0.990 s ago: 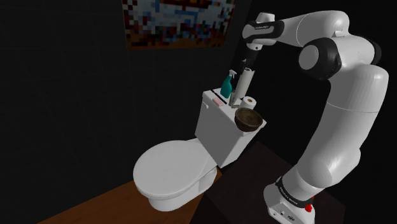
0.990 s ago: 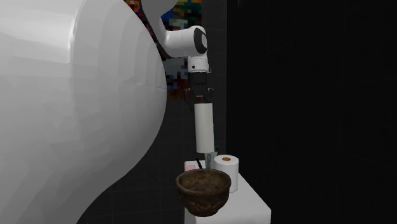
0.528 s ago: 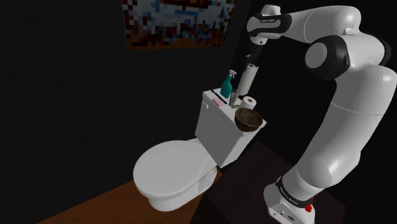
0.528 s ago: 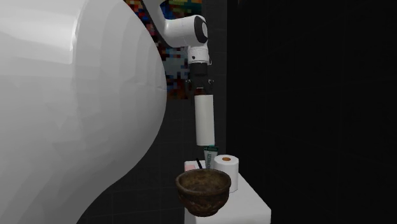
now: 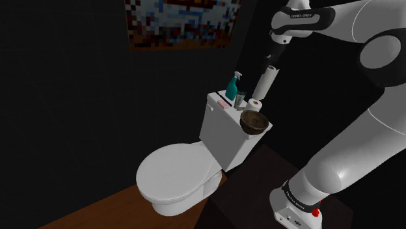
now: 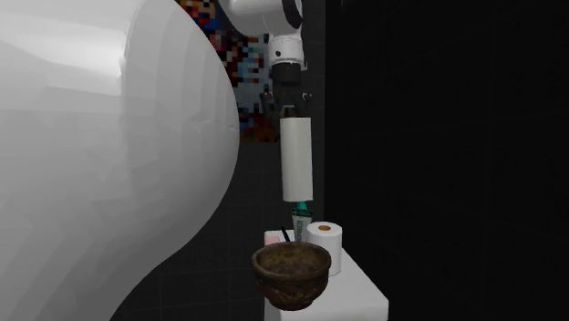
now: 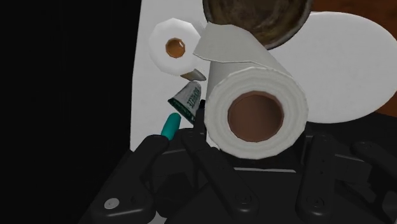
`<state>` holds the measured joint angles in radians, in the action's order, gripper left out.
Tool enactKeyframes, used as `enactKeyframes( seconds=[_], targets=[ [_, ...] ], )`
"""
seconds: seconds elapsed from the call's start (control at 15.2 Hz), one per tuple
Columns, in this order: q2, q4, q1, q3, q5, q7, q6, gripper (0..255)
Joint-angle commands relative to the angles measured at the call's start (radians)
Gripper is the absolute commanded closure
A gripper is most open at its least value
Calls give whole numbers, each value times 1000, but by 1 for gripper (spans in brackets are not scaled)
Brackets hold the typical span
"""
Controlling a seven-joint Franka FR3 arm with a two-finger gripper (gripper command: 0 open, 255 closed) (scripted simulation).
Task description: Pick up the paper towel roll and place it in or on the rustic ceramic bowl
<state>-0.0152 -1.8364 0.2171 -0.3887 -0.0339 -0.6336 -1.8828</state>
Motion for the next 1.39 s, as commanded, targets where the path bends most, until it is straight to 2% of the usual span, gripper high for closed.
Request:
enactKeyframes(
  seconds=[0.0,0.26,1.32],
  targets=[
    [-83,-63,0,1,-33,10,15,255],
    [-244,-165,13,11,-92,24,65,255],
    [-220,-358,20,-5,-95,27,-151,255]
  ],
)
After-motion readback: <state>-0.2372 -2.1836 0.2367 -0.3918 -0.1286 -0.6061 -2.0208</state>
